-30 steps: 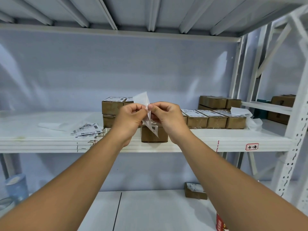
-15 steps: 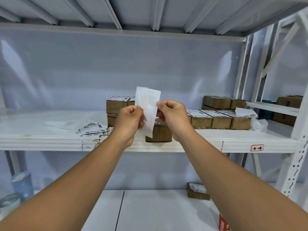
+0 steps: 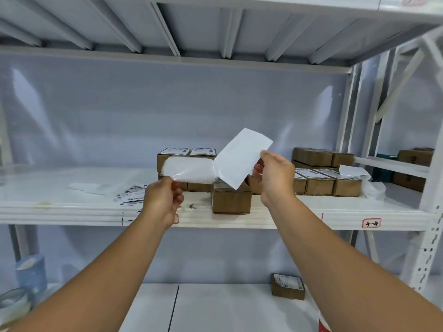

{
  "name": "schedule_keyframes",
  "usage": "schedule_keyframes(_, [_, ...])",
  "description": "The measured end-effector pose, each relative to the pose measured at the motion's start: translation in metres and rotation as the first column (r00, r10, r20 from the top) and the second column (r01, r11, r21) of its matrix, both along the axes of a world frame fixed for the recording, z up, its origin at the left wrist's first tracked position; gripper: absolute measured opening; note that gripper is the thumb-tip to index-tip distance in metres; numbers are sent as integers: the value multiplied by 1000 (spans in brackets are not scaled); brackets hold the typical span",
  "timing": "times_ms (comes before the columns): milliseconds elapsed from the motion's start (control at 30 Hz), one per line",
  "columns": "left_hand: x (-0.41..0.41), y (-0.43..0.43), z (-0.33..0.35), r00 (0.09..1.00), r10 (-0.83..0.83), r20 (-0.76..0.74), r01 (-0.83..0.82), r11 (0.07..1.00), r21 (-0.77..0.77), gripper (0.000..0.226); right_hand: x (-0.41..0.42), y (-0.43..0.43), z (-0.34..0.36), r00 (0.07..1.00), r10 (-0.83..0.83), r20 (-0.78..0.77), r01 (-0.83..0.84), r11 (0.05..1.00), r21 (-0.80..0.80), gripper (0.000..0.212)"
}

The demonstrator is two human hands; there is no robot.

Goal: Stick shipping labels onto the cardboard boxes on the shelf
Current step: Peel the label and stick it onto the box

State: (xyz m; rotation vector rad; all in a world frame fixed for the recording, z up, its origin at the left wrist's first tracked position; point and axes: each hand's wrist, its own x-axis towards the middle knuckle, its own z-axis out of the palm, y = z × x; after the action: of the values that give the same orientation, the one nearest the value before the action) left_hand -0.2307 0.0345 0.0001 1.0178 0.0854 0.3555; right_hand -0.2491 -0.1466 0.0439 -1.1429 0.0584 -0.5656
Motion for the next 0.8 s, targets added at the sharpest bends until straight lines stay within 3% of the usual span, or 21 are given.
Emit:
schedule_keyframes(133, [0, 9, -9, 998, -31, 63, 50, 943, -329, 19, -1, 5, 2, 992, -103, 77, 104, 995, -10, 25])
schedule_keyframes(233, [6, 22, -13, 993, -6, 115, 46, 936, -350, 14, -2, 14, 7, 987, -93, 134, 89, 995, 34, 18])
schedule_keyframes(300, [14, 33, -16, 989, 74, 126, -53, 985, -163, 10, 0, 26, 9, 983, -11, 186, 2, 999, 48, 14])
schedule_keyframes(367, [20, 46, -23, 961, 212, 175, -234, 965, 115, 13, 3, 40, 9, 973, 68, 222, -71, 997, 4, 13])
schedule_keyframes(433, [22, 60, -28, 888, 371, 270, -455, 792, 407, 11, 6, 55, 8, 965, 113, 237, -88, 989, -115, 13])
schedule_keyframes(500, [23, 76, -29, 819, 464, 337, -569, 585, 577, 4, 9, 71, 5, 955, 176, 239, -121, 966, -229, 11])
schedule_keyframes(633, [37, 111, -30, 818, 428, 384, -555, 414, 722, 24, 20, 99, -4, 945, 253, 206, -166, 916, -365, 14])
schedule_keyframes(800, [64, 141, -33, 887, 394, 240, -348, 229, 909, 35, 38, 137, -14, 944, 274, 185, -157, 864, -479, 16])
